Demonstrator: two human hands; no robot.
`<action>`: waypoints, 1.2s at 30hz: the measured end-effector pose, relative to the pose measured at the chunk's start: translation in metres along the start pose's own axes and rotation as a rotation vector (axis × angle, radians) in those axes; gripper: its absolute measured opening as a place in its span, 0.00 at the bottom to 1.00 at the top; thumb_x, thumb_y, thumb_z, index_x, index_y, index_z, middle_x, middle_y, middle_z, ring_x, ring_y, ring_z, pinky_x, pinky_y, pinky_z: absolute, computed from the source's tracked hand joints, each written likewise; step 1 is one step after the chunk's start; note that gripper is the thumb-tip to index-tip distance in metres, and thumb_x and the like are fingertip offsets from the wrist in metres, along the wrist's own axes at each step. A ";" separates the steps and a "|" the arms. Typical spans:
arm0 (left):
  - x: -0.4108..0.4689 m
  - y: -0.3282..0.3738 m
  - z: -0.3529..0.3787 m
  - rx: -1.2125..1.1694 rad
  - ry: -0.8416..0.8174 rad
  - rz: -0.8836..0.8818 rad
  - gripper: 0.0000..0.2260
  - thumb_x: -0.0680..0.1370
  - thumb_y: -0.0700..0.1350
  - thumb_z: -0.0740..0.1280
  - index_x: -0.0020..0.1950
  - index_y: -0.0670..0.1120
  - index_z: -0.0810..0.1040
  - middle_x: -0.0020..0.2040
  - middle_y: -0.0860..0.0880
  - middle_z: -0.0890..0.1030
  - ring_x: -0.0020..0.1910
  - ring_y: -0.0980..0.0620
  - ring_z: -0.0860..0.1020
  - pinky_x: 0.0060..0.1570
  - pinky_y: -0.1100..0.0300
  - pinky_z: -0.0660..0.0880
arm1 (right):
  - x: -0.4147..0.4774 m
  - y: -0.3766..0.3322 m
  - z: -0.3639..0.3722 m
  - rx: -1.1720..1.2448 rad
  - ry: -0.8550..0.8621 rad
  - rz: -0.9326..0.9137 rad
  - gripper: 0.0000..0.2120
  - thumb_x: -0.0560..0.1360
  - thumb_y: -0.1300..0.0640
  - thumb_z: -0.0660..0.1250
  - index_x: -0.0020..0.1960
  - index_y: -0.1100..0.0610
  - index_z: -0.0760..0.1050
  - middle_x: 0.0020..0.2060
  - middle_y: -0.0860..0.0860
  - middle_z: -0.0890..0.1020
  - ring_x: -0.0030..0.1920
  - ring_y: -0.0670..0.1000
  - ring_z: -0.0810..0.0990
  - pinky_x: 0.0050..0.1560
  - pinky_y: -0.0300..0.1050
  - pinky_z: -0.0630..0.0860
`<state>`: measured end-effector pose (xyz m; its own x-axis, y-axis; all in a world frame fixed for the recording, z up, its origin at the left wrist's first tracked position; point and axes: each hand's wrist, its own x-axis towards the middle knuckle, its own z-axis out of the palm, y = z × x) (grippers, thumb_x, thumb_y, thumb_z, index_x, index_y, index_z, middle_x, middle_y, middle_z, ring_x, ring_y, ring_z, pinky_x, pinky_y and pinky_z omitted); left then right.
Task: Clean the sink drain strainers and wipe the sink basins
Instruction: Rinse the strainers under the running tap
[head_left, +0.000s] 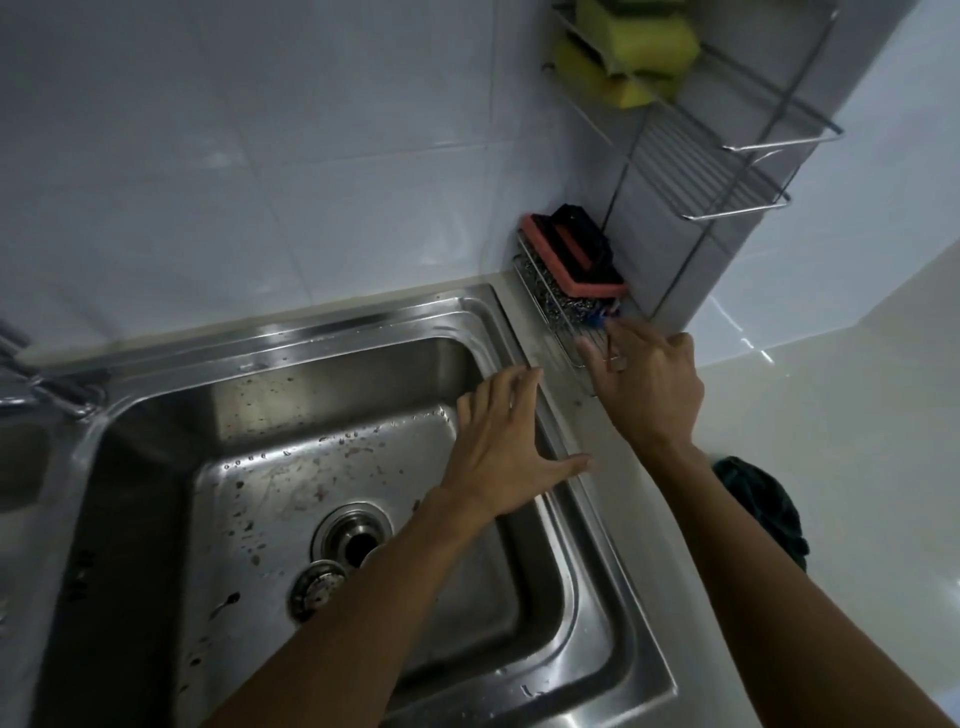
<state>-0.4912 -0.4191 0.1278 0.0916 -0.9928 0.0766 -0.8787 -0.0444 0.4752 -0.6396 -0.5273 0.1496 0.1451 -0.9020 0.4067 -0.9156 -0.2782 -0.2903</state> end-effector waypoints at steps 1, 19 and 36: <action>0.000 0.000 0.001 0.007 0.003 -0.006 0.52 0.68 0.78 0.65 0.83 0.52 0.51 0.82 0.49 0.56 0.80 0.48 0.56 0.78 0.46 0.56 | 0.000 0.001 0.001 -0.018 -0.015 -0.013 0.30 0.77 0.27 0.58 0.67 0.46 0.78 0.65 0.42 0.80 0.58 0.57 0.75 0.38 0.47 0.79; -0.161 -0.138 -0.135 -0.007 0.494 -0.292 0.38 0.82 0.70 0.54 0.82 0.45 0.59 0.83 0.47 0.60 0.82 0.48 0.59 0.78 0.41 0.59 | -0.107 -0.179 -0.040 0.874 -0.350 0.005 0.27 0.81 0.40 0.62 0.77 0.47 0.67 0.67 0.43 0.79 0.63 0.43 0.80 0.64 0.48 0.79; -0.188 -0.384 -0.264 0.419 0.233 -0.189 0.32 0.87 0.54 0.50 0.84 0.41 0.41 0.85 0.43 0.42 0.84 0.48 0.41 0.82 0.44 0.50 | -0.171 -0.508 0.092 2.060 -0.826 0.917 0.22 0.82 0.68 0.56 0.76 0.66 0.65 0.71 0.61 0.75 0.73 0.56 0.73 0.76 0.49 0.68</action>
<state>-0.0475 -0.1859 0.1627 0.3272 -0.9141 0.2395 -0.9446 -0.3089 0.1112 -0.1647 -0.2615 0.1480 0.6127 -0.6816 -0.4002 0.5070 0.7273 -0.4625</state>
